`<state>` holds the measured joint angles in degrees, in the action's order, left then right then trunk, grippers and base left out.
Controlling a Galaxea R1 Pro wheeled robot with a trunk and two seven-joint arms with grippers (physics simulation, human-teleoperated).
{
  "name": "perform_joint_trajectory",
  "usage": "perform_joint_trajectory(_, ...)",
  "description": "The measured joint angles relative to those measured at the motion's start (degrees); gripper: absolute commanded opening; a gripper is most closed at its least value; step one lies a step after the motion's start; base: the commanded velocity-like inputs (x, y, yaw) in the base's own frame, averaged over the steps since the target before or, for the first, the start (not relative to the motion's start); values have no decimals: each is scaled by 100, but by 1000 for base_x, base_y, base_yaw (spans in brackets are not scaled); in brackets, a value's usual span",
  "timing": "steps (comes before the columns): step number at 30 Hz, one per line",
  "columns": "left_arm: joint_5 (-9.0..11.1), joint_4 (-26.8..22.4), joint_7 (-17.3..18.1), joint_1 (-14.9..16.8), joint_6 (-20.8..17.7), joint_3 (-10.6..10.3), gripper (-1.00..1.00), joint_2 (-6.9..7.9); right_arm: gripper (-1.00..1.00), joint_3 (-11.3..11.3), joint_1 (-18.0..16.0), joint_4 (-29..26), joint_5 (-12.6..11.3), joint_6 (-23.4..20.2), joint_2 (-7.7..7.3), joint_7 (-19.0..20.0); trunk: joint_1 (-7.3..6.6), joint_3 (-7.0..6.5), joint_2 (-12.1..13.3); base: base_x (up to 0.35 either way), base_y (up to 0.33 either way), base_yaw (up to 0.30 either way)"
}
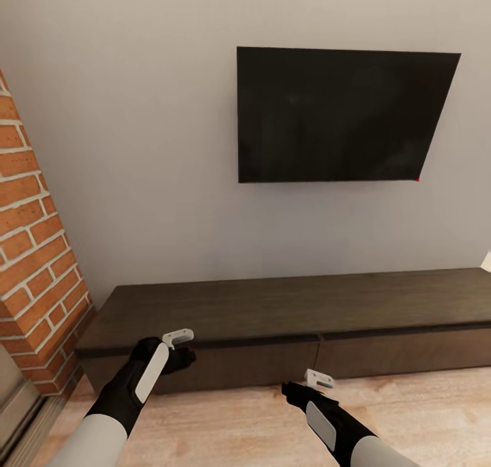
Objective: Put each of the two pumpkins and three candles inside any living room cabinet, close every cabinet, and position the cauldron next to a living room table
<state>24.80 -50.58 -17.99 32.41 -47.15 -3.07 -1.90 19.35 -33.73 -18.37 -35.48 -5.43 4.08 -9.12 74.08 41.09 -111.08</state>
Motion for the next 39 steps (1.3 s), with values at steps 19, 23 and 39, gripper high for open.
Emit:
perform_joint_trajectory(19,21,-7,0,1,0,3,100,-1,100,-15,0,5,-52,-74,-8,28,-417,-208,762,-69,0,0)
perform_joint_trajectory(23,17,-7,0,0,0,2,100,0,100,-15,0,5,-50,-74,-8,28,-505,-242,923,-9,0,0)
perform_joint_trajectory(39,9,-7,0,0,0,1,100,-5,100,-6,0,5,-16,-62,-8,28,-857,-378,1564,0,0,0)
